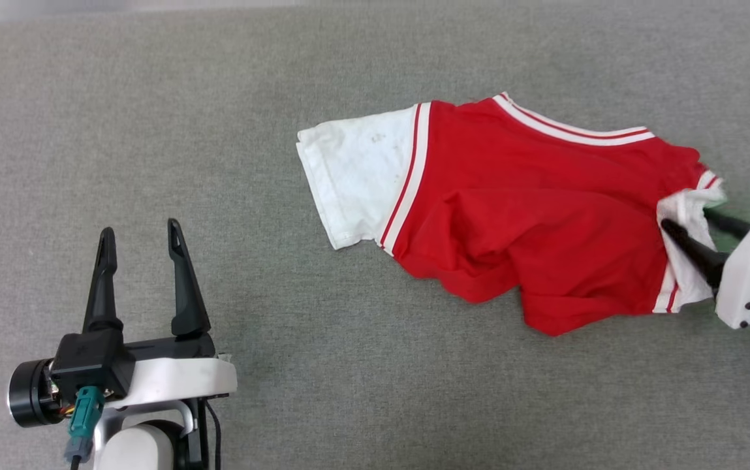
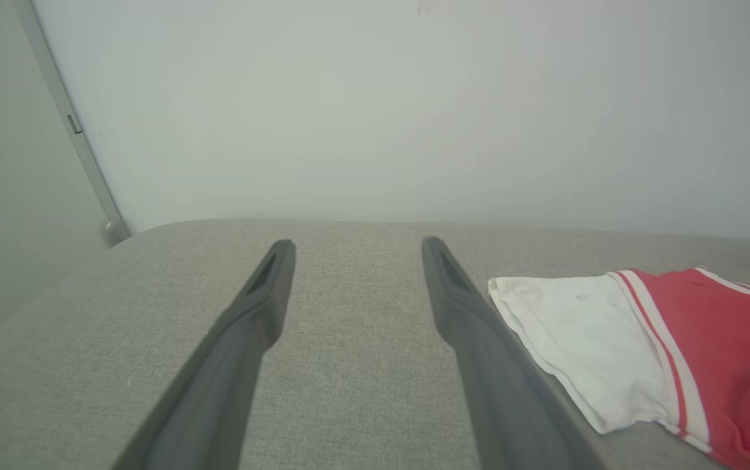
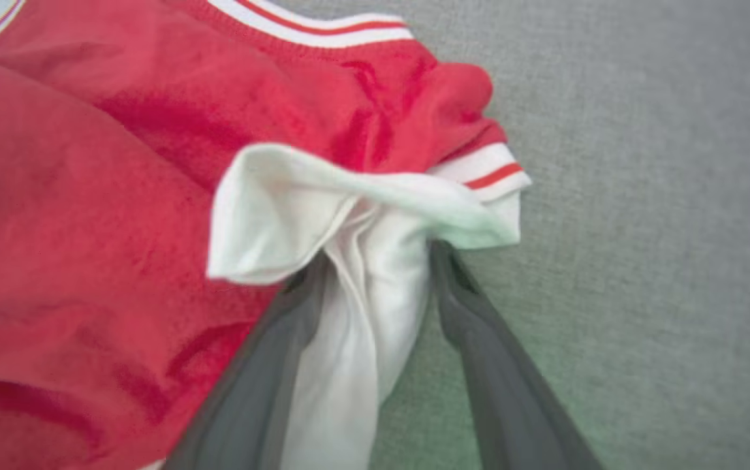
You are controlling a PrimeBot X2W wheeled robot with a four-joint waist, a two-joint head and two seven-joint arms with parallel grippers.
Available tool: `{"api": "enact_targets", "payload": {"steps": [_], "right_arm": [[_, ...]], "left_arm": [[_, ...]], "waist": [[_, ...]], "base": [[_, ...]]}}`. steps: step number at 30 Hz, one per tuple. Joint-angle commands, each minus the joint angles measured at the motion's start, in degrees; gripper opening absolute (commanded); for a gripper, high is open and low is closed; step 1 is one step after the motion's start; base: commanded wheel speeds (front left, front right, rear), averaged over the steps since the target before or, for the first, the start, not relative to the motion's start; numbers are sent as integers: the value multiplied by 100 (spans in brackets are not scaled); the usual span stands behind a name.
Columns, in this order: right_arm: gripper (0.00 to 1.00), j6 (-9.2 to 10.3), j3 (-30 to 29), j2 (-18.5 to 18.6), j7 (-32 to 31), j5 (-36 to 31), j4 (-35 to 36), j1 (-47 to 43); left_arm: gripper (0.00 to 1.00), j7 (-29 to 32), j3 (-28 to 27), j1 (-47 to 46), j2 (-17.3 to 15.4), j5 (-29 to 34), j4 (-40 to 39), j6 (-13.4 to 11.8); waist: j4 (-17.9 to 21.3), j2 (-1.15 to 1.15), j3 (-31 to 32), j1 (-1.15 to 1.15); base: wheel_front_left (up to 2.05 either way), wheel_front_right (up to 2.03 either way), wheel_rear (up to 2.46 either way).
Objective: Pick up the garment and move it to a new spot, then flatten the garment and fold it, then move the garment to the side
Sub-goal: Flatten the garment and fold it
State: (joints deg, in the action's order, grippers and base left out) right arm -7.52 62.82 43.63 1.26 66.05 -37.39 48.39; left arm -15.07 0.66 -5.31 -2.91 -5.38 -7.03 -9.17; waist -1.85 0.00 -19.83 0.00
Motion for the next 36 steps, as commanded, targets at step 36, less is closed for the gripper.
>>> {"api": "enact_targets", "payload": {"steps": [36], "right_arm": [[100, 5, -6417, -3051, 1393, -5618, 3929, -3346]], "left_arm": [[100, 3488, 1747, -4524, -2254, -1063, 2114, 1654]], "waist": [[816, 0, -63, 0]], "base": [[0, 0, 0]]}}
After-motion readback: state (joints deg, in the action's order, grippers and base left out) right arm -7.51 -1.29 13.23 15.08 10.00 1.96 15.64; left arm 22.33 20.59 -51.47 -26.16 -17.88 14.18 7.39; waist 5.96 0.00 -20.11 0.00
